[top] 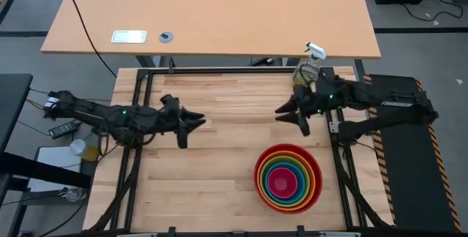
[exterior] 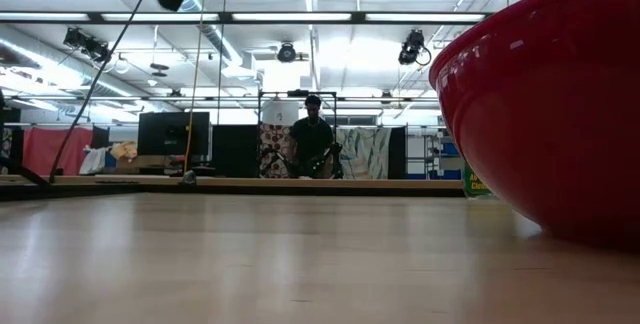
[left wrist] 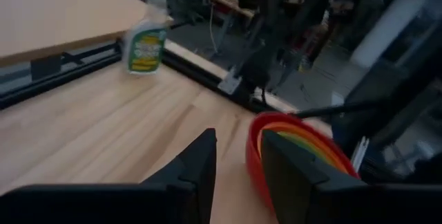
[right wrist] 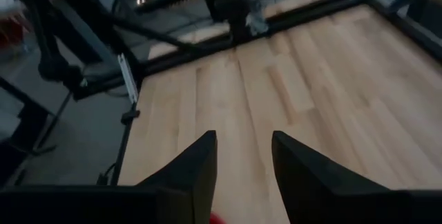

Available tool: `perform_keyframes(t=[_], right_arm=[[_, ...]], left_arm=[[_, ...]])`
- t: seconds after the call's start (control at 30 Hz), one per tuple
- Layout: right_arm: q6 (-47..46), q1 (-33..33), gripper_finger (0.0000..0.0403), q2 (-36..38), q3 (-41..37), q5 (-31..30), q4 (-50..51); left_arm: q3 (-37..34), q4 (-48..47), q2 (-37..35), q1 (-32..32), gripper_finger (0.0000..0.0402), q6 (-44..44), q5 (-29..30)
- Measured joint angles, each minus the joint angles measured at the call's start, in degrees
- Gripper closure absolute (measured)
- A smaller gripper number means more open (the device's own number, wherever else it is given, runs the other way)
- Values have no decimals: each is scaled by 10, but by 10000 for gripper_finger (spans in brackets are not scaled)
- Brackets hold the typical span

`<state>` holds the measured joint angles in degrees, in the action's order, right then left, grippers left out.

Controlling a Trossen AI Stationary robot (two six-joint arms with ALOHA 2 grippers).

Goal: Nest bowls inside each other
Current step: Return to Home Position

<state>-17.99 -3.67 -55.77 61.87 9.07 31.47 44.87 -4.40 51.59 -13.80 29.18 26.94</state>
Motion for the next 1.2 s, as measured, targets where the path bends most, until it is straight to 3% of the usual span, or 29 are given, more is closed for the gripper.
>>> perform_keyframes(t=[0.33, 0.53, 0.7, 0.9, 1.2], right_arm=[[-17, -161, 260, 100, -168, 149, -176], [-48, -243, 260, 160, -274, 199, -246], [-58, -277, 260, 205, -332, 213, -272], [-71, -302, 260, 248, -392, 229, -271], [-113, -328, 260, 289, -483, 260, -290]], left_arm=[[-150, 16, -150, 56, 285, 99, -1], [-220, 37, -245, 80, 285, 113, 18], [-293, 80, -314, 87, 285, 147, 32], [-321, 80, -348, 87, 285, 167, 40], [-322, -13, -379, 87, 285, 199, 62]])
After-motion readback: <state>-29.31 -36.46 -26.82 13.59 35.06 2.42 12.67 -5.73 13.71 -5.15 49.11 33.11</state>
